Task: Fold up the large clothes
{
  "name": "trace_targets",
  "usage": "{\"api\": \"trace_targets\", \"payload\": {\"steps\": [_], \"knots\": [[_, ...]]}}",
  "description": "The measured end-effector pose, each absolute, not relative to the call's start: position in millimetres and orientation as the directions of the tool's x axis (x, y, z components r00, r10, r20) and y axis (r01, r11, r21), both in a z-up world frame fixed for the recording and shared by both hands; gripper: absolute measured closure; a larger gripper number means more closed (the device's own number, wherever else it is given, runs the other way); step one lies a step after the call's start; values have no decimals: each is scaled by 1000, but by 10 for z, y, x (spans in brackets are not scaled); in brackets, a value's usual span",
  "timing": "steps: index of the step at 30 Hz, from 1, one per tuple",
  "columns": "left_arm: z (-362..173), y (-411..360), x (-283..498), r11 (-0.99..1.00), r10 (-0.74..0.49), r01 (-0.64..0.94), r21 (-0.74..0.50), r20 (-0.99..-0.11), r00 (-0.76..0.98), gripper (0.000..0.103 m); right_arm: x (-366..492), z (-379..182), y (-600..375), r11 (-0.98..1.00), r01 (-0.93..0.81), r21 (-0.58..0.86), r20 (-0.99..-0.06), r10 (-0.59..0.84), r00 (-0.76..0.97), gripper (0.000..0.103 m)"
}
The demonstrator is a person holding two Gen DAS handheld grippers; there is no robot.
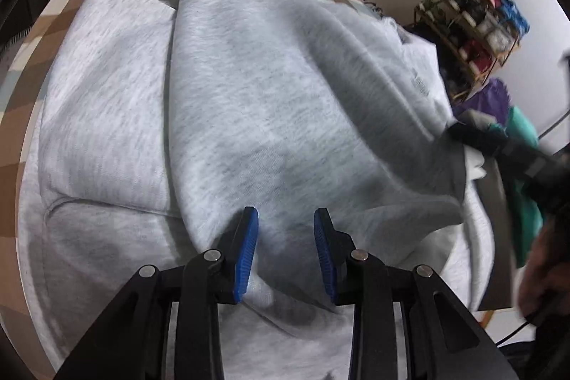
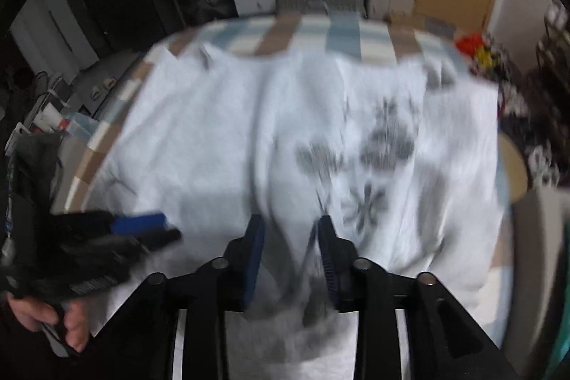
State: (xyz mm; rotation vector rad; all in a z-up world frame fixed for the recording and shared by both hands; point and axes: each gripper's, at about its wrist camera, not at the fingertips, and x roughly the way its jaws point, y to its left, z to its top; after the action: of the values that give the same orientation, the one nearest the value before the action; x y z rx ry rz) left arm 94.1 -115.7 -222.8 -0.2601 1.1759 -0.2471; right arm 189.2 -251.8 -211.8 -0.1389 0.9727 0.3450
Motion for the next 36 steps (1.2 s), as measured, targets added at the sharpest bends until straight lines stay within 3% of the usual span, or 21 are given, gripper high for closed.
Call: {"api": "trace_targets", "payload": {"steps": [3,5,8,10,12,13,14,15,16,17,19,23,25,30,31,32,33,36], "knots": [[-2231,-1222,940,954,-295,72,-290,-877,379,77,2053,-2411,-2357,937,-349,0,-864,175,472,72],[-2229,-1255,940,960,-278,84,-267,-882,381,76,2151,-2813,-2321,940,-332,-84,-906,66,417,72],[-2213,-1252,965,961,-276,101,-257,-888,367,76,2116,-2828,-2343,929,-358,-89,-890,87,448,70],[-2131,-1147,990,950,-312,95,-298,-886,343,76,2132,-2646,-2503,925,-380,10,-892,180,416,70],[-1986,-975,972,940,-335,66,-335,-865,374,76,2169,-2443,-2763,925,-364,111,-870,267,415,63],[-1877,-816,978,938,-333,48,-344,-849,410,76,2218,-2259,-2999,932,-328,153,-846,295,444,47],[-1801,-674,1001,941,-311,19,-337,-844,438,72,2258,-2129,-3173,942,-295,161,-824,293,484,37],[-1731,-505,1058,949,-269,-23,-315,-844,463,55,2304,-2006,-3350,954,-258,153,-800,273,534,21],[-1656,-287,1166,957,-203,-83,-278,-846,493,42,2370,-1893,-3530,968,-212,134,-778,235,582,14],[-1632,-160,1242,959,-164,-120,-256,-848,504,22,2481,-1826,-3706,978,-168,122,-769,200,608,13],[-1635,139,1472,957,-97,-191,-217,-862,497,20,2756,-1850,-4027,986,-95,137,-789,166,591,13],[-1887,614,1860,910,-194,-267,-317,-894,403,20,3214,-2136,-4528,979,36,199,-843,152,517,13],[-2009,679,2024,921,-138,-300,-250,-927,350,20,3330,-2313,-4637,982,57,179,-862,129,491,13],[-2282,613,2330,932,-219,-228,-282,-939,266,21,3451,-2665,-4615,963,37,265,-875,224,429,14],[-2310,606,2343,930,-236,-221,-294,-937,257,23,3476,-2709,-4572,960,6,280,-876,253,410,22],[-2370,571,2368,927,-265,-205,-315,-934,239,34,3451,-2698,-4518,958,-9,285,-876,264,404,34],[-2390,546,2390,929,-271,-193,-315,-936,226,48,3450,-2715,-4474,954,-27,299,-874,285,394,37],[-2415,351,2444,971,-187,-111,-213,-961,203,48,3428,-2707,-4380,952,-61,300,-861,298,413,50]]}}
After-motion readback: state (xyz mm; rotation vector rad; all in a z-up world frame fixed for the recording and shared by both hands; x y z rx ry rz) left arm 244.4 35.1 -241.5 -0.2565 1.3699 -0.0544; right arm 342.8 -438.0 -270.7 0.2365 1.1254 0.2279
